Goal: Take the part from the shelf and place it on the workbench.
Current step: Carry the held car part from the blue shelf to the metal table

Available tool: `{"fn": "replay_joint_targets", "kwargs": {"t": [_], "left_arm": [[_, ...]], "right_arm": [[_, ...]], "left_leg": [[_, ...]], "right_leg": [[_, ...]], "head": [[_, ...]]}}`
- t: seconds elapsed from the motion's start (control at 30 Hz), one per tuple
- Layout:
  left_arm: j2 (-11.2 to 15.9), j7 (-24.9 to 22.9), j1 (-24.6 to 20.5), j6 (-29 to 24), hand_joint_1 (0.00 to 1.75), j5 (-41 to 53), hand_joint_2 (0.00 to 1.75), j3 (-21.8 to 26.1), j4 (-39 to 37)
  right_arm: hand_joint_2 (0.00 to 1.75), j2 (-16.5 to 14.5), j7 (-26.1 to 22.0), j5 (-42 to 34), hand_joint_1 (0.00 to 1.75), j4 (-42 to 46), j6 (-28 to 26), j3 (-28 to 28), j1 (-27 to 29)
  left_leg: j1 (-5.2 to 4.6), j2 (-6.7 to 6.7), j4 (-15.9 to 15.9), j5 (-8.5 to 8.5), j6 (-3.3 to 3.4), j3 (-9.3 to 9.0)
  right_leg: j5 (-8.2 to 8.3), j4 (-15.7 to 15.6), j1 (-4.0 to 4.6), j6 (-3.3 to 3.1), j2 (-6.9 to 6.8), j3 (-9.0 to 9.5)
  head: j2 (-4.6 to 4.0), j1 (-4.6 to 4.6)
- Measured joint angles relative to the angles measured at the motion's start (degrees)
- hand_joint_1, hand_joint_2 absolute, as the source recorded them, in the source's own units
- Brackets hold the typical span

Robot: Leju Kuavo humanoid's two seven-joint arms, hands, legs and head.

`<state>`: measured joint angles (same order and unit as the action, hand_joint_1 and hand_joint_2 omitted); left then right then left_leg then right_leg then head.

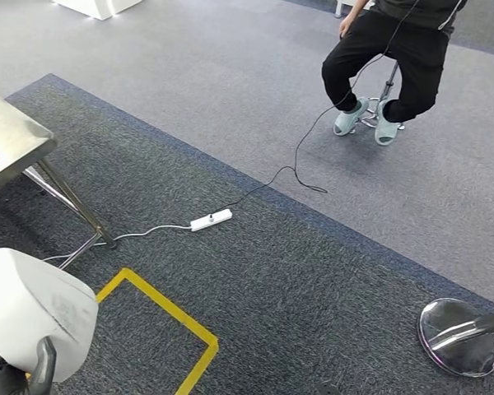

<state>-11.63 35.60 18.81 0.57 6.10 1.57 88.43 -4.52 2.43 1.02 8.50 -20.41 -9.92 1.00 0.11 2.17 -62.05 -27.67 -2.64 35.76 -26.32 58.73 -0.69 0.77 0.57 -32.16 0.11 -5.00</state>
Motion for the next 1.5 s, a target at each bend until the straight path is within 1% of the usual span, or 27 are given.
{"fn": "replay_joint_targets", "kwargs": {"t": [0.07,0.1,0.13,0.2,0.23,0.3,0.33,0.4,0.43,0.5,0.57,0.6,0.63,0.67,0.7,0.77,0.83,0.9,0.93,1.0,1.07,1.13,1.2,1.27,1.33,1.43,1.5], "left_arm": [[-0.01,0.0,-0.1,0.0,1.75,0.0,1.75,0.0,-0.02],[-0.01,0.0,-0.07,0.0,1.75,0.0,1.75,0.0,-0.04],[-0.01,-0.16,-0.04,0.03,1.75,-0.2,1.75,0.01,-0.05],[-0.01,-2.25,-0.11,0.5,1.75,-2.78,1.75,0.12,-0.07],[-0.02,-4.25,-0.23,0.87,1.75,-5.22,1.75,0.35,-0.07],[-0.16,-7.84,-0.7,1.41,1.75,-9.94,1.75,1.13,-0.07],[-0.22,-8.74,-0.88,1.48,1.75,-11.29,1.75,1.64,-0.07],[-0.37,-9.21,-0.95,1.45,1.75,-12.47,1.75,2.54,-0.07],[-0.43,-9.29,-0.94,1.45,1.75,-12.82,1.75,2.89,-0.06],[-0.64,-9.34,-1.02,1.45,1.75,-13.28,1.75,3.27,-0.05],[-0.81,-9.37,-1.09,1.46,1.75,-13.46,1.75,3.47,-0.04],[-0.86,-9.39,-1.07,1.46,1.75,-13.49,1.75,3.56,-0.04],[-0.88,-9.41,-1.05,1.46,1.75,-13.5,1.75,3.66,-0.04],[-0.89,-9.43,-1.04,1.46,1.75,-13.52,1.75,3.79,-0.04],[-0.9,-9.44,-1.03,1.46,1.75,-13.54,1.75,3.9,-0.04],[-0.93,-9.44,-1.05,1.43,1.75,-13.58,1.75,4.1,-0.04],[-0.99,-9.44,-1.05,1.17,1.75,-13.63,1.75,4.24,-0.04],[-1.03,-9.49,-0.95,0.68,1.75,-13.77,1.75,4.39,-0.03],[-1.03,-9.53,-0.87,0.45,1.75,-13.86,1.75,4.46,-0.01],[-1.03,-9.69,-0.91,0.12,1.75,-14.01,1.75,4.54,0.08],[-1.03,-9.84,-1.07,-0.04,1.75,-14.13,1.75,4.53,0.13],[-1.04,-9.99,-1.07,-0.11,1.75,-14.34,1.75,4.52,0.13],[-1.04,-10.11,-1.03,-0.15,1.75,-14.55,1.75,4.54,0.13],[-1.03,-10.21,-1.12,-0.19,1.75,-14.63,1.75,4.55,0.14],[-1.02,-10.33,-1.31,-0.02,1.75,-14.72,1.75,4.54,0.16],[-0.91,-10.33,-1.14,0.95,1.75,-15.29,1.75,4.62,0.16],[-0.85,-10.25,-1.09,1.46,1.75,-15.61,1.75,4.67,0.17]], "right_arm": [[0.0,0.02,0.0,0.0,0.0,0.0,0.0,0.01,0.12],[0.0,0.03,0.0,-0.01,0.0,0.0,-0.01,0.01,0.14],[0.0,0.04,0.0,0.0,0.0,0.0,0.0,0.01,0.12],[0.0,0.04,0.01,0.39,0.0,0.0,0.07,-0.04,0.07],[0.0,0.04,0.02,0.72,0.0,0.0,0.17,-0.1,0.05],[0.0,0.04,0.19,1.34,0.0,0.0,0.46,-0.26,0.07],[0.0,0.04,0.31,1.49,0.0,0.0,0.57,-0.35,0.03],[0.0,0.04,0.51,1.65,0.0,0.01,0.65,-0.54,-0.11],[0.0,0.04,0.55,1.69,0.0,0.01,0.65,-0.62,-0.17],[0.0,0.04,0.59,1.72,0.0,0.02,0.65,-0.7,-0.23],[0.0,0.04,0.59,1.73,0.0,0.02,0.65,-0.78,-0.2],[0.0,0.04,0.6,1.73,0.0,0.02,0.65,-0.84,-0.17],[0.0,0.04,0.6,1.72,0.0,0.02,0.65,-0.9,-0.14],[0.0,0.04,0.61,1.72,0.0,0.02,0.65,-0.97,-0.11],[0.0,0.05,0.62,1.71,0.0,0.02,0.65,-1.01,-0.1],[0.0,0.06,0.64,1.71,0.0,0.02,0.65,-1.05,-0.11],[0.0,0.07,0.62,1.72,0.0,0.01,0.65,-1.08,-0.22],[0.0,0.07,0.61,1.69,0.0,0.0,0.63,-1.1,-0.39],[0.0,0.08,0.61,1.67,0.0,0.0,0.62,-1.11,-0.44],[0.0,0.07,0.62,1.6,0.0,0.0,0.61,-1.11,-0.41],[0.0,0.08,0.69,1.52,0.0,0.0,0.6,-1.11,-0.3],[0.0,0.1,0.79,1.44,0.0,0.0,0.6,-1.11,-0.2],[0.0,0.09,0.84,1.4,0.0,0.0,0.61,-1.11,-0.23],[0.0,0.1,0.84,1.4,0.0,0.0,0.6,-1.11,-0.32],[0.0,0.11,0.8,1.4,0.0,0.0,0.59,-1.11,-0.36],[0.0,0.11,0.75,1.39,0.0,0.02,0.62,-1.11,-0.68],[0.0,0.11,0.74,1.38,0.0,0.04,0.63,-1.13,-0.76]], "left_leg": [[-0.01,-1.19,-7.64,-3.66,-0.27,3.7],[0.0,-1.29,-10.21,-4.35,-0.3,4.94],[-0.01,-1.33,-10.82,-3.93,-0.27,5.21],[-0.09,-2.15,-5.98,-0.53,0.02,2.57],[-0.22,-3.83,-2.04,1.22,0.24,0.41],[-0.56,-6.52,3.62,2.83,0.85,-2.42],[-0.72,-7.03,4.68,2.86,1.16,-2.79],[-0.67,-5.38,5.14,2.99,1.88,-2.7],[-0.53,-4.61,5.31,3.15,2.21,-2.79],[-0.17,-3.1,5.59,3.43,2.8,-2.94],[-0.14,-1.61,5.57,3.46,3.1,-2.87],[-0.15,-0.84,5.56,3.46,3.16,-2.85],[-0.16,-0.03,5.53,3.47,3.17,-2.87],[-0.15,0.79,5.5,3.48,3.15,-2.92],[-0.13,1.61,5.46,3.48,3.06,-2.99],[-0.12,3.05,5.29,3.46,2.65,-3.0],[-0.09,4.09,5.2,3.6,1.99,-2.68],[0.08,4.91,5.37,3.87,1.27,-2.37],[0.06,4.36,5.23,3.74,0.94,-2.21],[-0.06,1.58,2.28,1.7,0.38,-0.69],[-0.09,-0.95,-4.83,-1.99,0.04,2.85],[-0.02,-1.38,-10.11,-3.48,-0.09,5.59],[0.01,-1.73,-7.6,-0.87,-0.06,4.3],[-0.16,-4.16,-0.11,2.5,0.12,0.19],[-0.36,-6.04,4.47,3.44,0.88,-2.25],[-0.34,-4.46,5.16,3.22,2.15,-2.46],[-0.06,-3.17,5.32,3.42,2.81,-2.58]], "right_leg": [[-0.06,0.0,0.11,-0.22,-0.94,-0.15],[-0.08,0.01,0.15,-0.25,-1.42,-0.2],[-0.11,0.01,0.18,-0.27,-2.01,-0.2],[-0.21,0.01,0.22,-0.22,-3.11,0.01],[-0.33,0.03,0.33,-0.11,-3.6,0.19],[-0.66,0.14,0.74,0.4,-4.51,0.49],[-0.8,0.1,0.93,0.69,-5.11,0.64],[-1.07,-0.14,0.96,1.34,-6.5,1.02],[-1.51,0.19,0.89,1.7,-6.28,1.09],[-3.99,4.07,0.65,2.3,-3.87,-0.43],[-7.61,11.78,0.51,2.61,-1.39,-4.07],[-8.57,14.83,0.51,2.67,-0.97,-5.7],[-8.42,16.02,0.52,2.67,-0.79,-6.49],[-7.07,14.83,0.51,2.61,-0.64,-6.14],[-4.88,11.49,0.44,2.53,-0.21,-4.74],[-1.36,3.52,0.11,2.29,2.17,-1.17],[-0.54,-0.04,0.0,1.88,3.75,0.5],[-0.39,-0.25,0.12,1.17,2.87,0.64],[-0.25,-0.4,0.11,0.79,2.29,0.67],[-0.02,-0.78,-0.03,0.07,0.92,0.77],[-0.06,-0.85,0.07,-0.25,-0.59,0.74],[-0.17,-0.84,0.11,-0.27,-2.24,0.72],[-0.34,-0.84,0.11,-0.14,-3.76,0.9],[-0.69,-0.75,0.34,0.28,-4.97,1.28],[-1.15,-0.73,0.8,0.91,-6.03,1.49],[-1.73,-0.92,0.9,1.8,-7.29,2.27],[-3.67,1.83,0.66,2.38,-4.96,1.42]], "head": [[0.0,0.08],[0.0,0.08],[0.0,0.09],[0.0,0.09],[0.0,0.11],[0.0,0.09],[0.0,0.04],[0.01,-0.12],[0.01,-0.15],[0.01,-0.42],[0.0,-0.65],[0.0,-0.67],[0.0,-0.67],[0.0,-0.67],[0.0,-0.67],[0.01,-0.66],[0.01,-0.6],[0.0,-0.59],[0.01,-0.57],[0.01,-0.27],[0.0,0.03],[0.0,0.03],[0.0,0.03],[0.0,0.1],[0.01,-0.01],[0.01,-0.29],[0.01,-0.46]]}}
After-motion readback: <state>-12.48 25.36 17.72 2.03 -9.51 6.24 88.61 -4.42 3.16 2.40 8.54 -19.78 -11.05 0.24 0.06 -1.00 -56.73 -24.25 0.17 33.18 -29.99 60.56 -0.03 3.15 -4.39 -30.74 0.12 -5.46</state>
